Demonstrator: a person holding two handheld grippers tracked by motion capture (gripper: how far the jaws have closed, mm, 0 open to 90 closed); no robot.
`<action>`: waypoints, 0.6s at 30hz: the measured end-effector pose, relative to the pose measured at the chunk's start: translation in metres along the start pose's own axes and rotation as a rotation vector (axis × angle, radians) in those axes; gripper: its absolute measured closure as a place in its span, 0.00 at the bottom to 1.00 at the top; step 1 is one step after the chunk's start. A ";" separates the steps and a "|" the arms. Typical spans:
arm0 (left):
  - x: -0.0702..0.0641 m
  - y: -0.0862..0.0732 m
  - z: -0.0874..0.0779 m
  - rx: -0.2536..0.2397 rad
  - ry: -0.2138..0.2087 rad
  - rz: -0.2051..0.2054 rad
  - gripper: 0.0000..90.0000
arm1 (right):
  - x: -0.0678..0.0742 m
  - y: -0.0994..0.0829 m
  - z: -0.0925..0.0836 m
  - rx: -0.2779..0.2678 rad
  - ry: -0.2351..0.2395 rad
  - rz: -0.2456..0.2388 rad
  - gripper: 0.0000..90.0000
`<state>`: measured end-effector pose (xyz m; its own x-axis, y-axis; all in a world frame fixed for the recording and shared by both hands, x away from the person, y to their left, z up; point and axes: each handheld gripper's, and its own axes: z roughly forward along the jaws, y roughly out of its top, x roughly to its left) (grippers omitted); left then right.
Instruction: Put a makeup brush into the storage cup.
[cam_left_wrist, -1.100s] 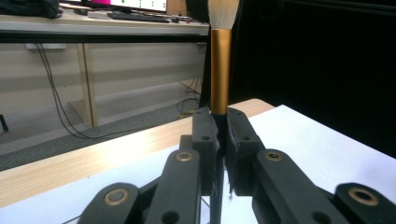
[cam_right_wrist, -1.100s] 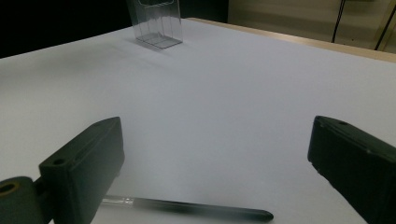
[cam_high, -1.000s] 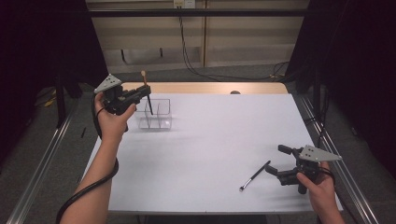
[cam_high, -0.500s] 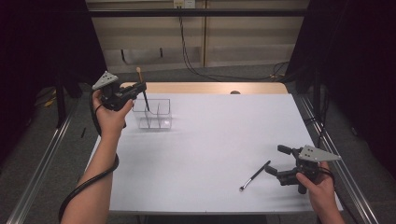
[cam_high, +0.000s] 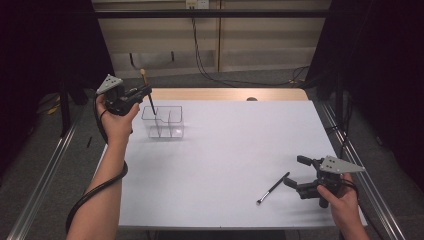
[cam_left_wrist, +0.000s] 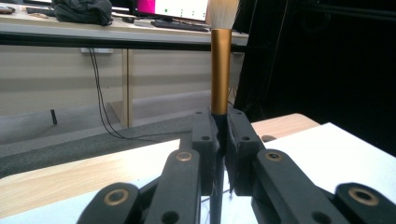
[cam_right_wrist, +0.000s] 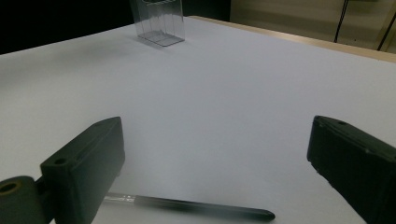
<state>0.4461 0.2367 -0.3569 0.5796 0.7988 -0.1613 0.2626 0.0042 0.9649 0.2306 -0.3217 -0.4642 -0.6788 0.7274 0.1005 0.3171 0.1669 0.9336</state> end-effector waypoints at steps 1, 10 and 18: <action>0.001 0.000 0.000 0.003 0.007 0.008 0.93 | 0.000 0.000 0.000 -0.001 0.002 0.001 0.04; 0.005 0.002 0.002 0.002 0.047 0.023 0.93 | 0.001 0.000 0.001 -0.003 0.006 0.000 0.04; 0.008 -0.004 0.004 0.008 0.065 0.025 0.93 | 0.001 0.000 0.001 0.000 0.010 -0.003 0.04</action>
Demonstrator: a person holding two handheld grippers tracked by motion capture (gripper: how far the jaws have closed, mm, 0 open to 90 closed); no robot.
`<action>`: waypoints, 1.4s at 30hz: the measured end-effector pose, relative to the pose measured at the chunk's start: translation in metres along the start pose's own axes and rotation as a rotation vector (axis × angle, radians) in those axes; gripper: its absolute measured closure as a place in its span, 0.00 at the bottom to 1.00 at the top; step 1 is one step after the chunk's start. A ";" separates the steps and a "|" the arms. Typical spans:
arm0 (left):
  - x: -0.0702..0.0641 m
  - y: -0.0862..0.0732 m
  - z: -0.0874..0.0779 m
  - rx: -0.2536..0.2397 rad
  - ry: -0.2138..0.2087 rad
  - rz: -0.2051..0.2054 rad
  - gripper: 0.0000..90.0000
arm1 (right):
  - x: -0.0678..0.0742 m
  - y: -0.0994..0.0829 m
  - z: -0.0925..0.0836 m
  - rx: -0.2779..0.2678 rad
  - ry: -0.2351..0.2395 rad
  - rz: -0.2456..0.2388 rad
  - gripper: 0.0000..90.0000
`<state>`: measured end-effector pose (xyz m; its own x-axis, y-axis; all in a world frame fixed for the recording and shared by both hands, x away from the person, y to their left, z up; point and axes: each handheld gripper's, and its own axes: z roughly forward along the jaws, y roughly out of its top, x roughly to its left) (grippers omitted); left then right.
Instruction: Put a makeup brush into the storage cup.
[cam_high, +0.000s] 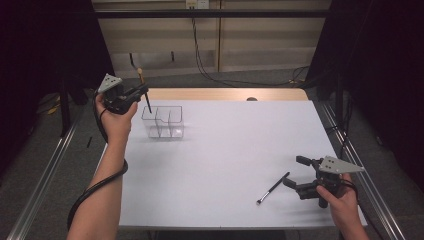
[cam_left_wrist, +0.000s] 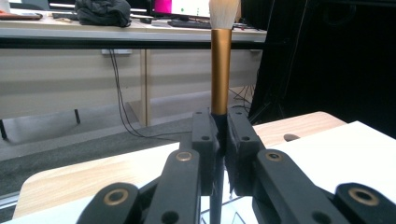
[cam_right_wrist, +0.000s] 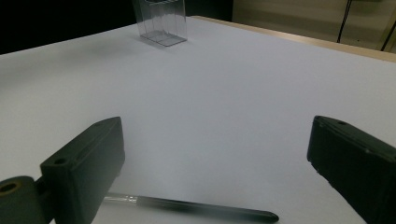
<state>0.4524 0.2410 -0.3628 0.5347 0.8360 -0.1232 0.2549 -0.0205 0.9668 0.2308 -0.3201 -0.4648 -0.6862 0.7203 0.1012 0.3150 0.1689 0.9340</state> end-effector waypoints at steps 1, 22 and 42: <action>0.000 -0.001 0.000 0.000 0.000 -0.003 0.93 | 0.000 0.000 0.000 -0.001 0.002 0.000 0.04; -0.002 -0.023 0.004 0.006 0.004 -0.020 0.93 | 0.000 0.000 0.000 0.001 0.005 0.001 0.04; -0.002 -0.033 0.002 0.026 -0.003 -0.037 0.85 | 0.001 0.000 0.001 0.002 0.003 -0.003 0.04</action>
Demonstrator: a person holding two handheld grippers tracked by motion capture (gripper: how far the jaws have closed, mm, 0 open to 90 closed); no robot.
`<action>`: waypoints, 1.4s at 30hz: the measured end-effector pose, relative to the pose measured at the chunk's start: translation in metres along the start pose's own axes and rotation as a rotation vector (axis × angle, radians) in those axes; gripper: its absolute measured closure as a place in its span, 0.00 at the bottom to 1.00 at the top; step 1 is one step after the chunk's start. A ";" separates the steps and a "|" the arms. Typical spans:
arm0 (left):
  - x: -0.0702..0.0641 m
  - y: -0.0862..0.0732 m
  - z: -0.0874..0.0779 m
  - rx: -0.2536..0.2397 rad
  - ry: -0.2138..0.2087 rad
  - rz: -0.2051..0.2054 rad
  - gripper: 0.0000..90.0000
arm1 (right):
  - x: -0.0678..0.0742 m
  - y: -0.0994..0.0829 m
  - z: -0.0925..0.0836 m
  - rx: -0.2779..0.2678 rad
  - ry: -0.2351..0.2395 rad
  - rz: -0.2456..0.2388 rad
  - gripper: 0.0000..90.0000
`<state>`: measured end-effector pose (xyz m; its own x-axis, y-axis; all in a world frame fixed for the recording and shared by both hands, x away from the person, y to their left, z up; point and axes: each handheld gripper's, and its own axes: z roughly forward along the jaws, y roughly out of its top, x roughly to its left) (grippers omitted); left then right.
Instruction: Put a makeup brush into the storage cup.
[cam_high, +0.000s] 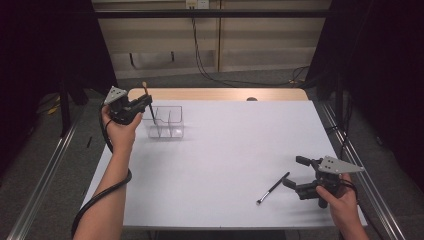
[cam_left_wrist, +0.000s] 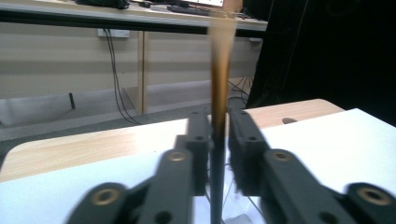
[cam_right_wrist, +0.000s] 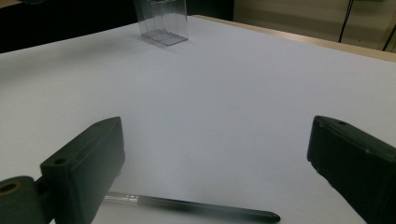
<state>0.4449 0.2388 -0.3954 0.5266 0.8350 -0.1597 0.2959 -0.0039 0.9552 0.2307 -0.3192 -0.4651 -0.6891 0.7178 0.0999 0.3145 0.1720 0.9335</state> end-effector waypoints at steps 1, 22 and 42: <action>0.000 0.000 0.000 -0.007 -0.005 -0.007 0.80 | 0.000 0.000 0.000 0.000 0.000 -0.001 0.04; -0.015 -0.019 -0.021 -0.006 -0.055 0.033 0.16 | 0.001 0.000 0.001 0.001 0.006 -0.002 0.04; -0.029 -0.040 -0.048 -0.049 -0.191 0.029 0.03 | 0.002 0.000 0.002 0.006 0.007 -0.008 0.04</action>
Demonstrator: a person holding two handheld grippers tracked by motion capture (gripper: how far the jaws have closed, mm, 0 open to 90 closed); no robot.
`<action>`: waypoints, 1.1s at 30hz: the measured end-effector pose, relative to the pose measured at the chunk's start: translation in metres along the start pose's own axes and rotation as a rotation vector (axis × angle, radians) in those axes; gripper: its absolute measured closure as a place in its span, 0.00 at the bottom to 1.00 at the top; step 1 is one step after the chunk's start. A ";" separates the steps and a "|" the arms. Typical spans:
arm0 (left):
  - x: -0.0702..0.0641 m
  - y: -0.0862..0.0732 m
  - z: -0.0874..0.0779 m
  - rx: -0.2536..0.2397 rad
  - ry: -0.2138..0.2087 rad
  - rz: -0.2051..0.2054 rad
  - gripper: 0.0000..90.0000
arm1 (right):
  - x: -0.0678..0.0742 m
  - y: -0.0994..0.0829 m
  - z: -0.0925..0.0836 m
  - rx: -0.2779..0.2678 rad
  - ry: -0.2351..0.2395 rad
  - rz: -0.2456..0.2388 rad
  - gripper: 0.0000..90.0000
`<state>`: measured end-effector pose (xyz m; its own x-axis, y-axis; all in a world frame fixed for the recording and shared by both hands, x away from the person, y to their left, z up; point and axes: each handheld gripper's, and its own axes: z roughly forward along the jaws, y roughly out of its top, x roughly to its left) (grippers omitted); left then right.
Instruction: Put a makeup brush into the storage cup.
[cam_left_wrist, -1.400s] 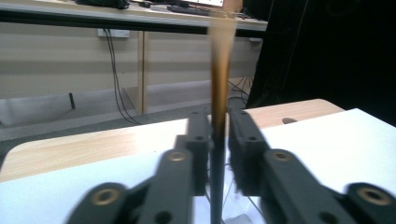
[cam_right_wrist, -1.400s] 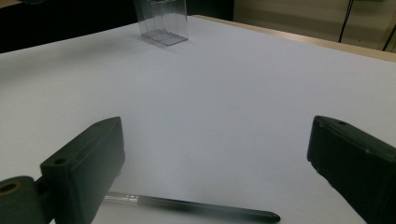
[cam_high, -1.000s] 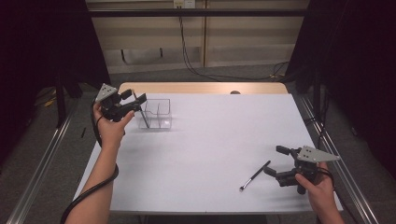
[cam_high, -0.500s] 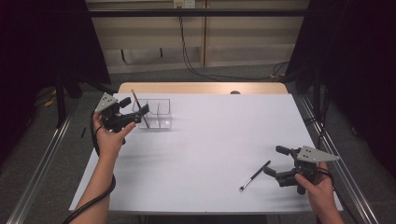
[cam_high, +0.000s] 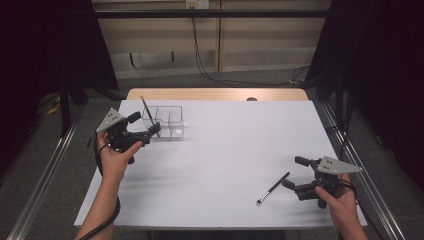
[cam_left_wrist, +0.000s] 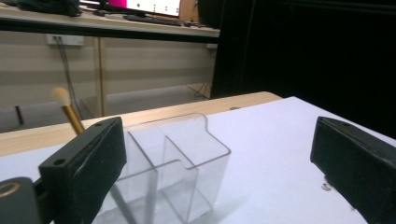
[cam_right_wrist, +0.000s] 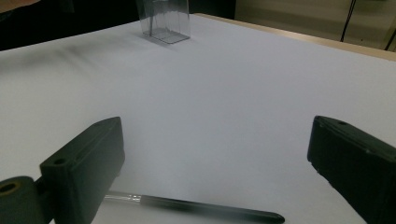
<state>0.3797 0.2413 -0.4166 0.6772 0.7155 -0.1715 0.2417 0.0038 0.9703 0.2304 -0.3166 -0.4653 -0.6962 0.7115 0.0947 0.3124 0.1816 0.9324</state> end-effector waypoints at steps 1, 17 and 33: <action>-0.002 -0.002 -0.001 0.005 -0.006 0.006 0.03 | 0.000 0.000 0.000 0.001 0.000 0.000 0.04; -0.014 -0.018 -0.016 0.025 -0.095 0.033 0.00 | 0.000 0.000 0.001 0.001 0.004 0.001 0.04; -0.022 -0.029 -0.035 0.062 -0.162 0.053 0.00 | 0.002 0.000 0.003 0.006 0.005 -0.006 0.03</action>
<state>0.3330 0.2496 -0.4354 0.7921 0.5916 -0.1501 0.2412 -0.0776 0.9674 0.2312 -0.3135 -0.4660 -0.7016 0.7068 0.0911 0.3124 0.1902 0.9307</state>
